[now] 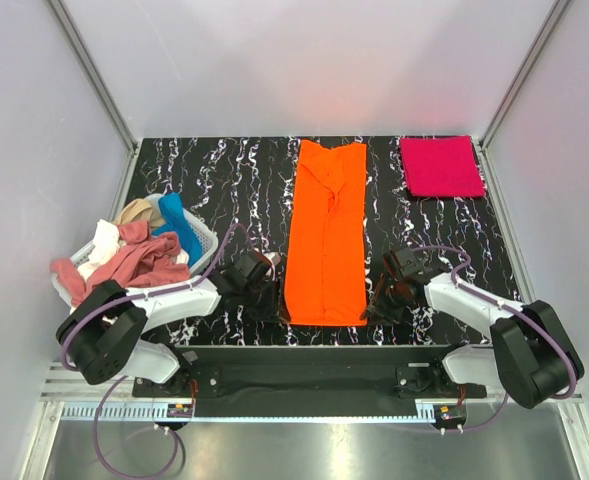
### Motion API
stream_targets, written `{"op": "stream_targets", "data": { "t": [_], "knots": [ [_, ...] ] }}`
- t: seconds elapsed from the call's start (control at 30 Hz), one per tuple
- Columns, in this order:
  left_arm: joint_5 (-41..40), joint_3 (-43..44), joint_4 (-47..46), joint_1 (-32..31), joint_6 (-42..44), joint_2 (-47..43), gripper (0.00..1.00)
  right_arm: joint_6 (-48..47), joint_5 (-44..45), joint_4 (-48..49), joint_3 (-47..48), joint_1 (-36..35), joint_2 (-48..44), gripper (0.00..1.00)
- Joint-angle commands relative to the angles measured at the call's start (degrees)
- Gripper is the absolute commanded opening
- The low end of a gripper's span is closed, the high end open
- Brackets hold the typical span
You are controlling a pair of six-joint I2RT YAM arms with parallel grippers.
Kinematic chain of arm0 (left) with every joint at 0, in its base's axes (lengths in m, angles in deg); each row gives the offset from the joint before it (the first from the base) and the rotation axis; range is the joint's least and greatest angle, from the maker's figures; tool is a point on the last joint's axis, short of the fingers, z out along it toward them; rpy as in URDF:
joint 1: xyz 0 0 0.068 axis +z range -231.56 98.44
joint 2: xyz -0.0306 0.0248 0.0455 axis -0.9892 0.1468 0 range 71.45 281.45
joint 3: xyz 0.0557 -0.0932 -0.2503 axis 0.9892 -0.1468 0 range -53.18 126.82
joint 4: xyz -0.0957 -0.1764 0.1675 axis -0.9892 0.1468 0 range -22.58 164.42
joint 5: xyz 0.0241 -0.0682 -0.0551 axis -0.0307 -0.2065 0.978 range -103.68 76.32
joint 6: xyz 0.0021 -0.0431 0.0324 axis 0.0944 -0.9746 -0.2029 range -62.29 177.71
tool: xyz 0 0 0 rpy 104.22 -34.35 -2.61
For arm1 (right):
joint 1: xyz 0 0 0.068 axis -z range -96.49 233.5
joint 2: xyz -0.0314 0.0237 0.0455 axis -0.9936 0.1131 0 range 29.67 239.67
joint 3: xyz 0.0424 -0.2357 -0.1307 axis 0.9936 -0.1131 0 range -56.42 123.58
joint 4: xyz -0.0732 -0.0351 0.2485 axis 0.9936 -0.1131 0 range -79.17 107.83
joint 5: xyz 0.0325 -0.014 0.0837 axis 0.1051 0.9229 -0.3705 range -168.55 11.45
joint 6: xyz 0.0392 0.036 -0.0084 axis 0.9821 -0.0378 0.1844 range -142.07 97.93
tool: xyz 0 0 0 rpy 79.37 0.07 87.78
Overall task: Fold and stack the t-shirts
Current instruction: Fold the tshirt
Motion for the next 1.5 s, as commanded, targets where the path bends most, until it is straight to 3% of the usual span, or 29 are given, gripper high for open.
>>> {"op": "stream_targets", "data": {
  "t": [0.0,0.13,0.17,0.27,0.4,0.53,0.57,0.63,0.87,1.07,1.47],
  "knots": [
    [-1.67,0.49,1.13,-0.25,0.30,-0.95,0.43,1.43,1.13,3.06,-1.54,-0.59,-0.35,0.33],
    [-2.37,1.89,1.92,-0.25,-0.13,-1.66,0.53,1.61,0.95,3.76,-2.33,-0.77,-0.79,0.18],
    [-2.46,2.07,1.92,-0.24,-0.48,-1.57,0.53,1.52,0.95,3.85,-2.51,-0.76,-1.23,0.09],
    [-2.98,2.25,1.57,-0.33,-0.84,-0.61,0.52,1.52,1.04,3.85,-2.60,-0.85,-2.37,0.00],
    [-2.02,2.34,0.00,-0.25,-0.92,2.38,0.41,1.52,0.95,3.94,-2.68,-0.94,-3.51,0.00],
    [-1.75,1.46,-1.42,-0.33,-1.80,2.92,0.22,1.61,0.86,3.85,-3.03,-0.94,-4.66,0.00],
    [-1.75,1.37,-1.59,-0.42,-1.80,2.65,0.09,1.61,0.78,3.85,-3.30,-1.03,-5.18,0.00],
    [-1.40,1.11,-1.50,-0.68,-1.98,1.42,0.00,1.52,0.77,3.06,-3.30,-1.12,-6.15,0.00],
    [-2.28,1.37,1.30,-6.65,-6.02,-4.73,0.00,0.99,3.14,-4.13,-0.84,-1.99,-13.00,0.00],
    [-4.03,2.95,3.84,-7.63,-6.20,-6.32,0.00,-0.50,7.19,-8.89,1.18,-2.17,-16.97,0.00],
    [-2.46,21.03,7.63,0.72,2.67,9.04,0.00,-16.74,12.90,-3.18,17.87,-2.08,2.09,0.00]
  ]
}}
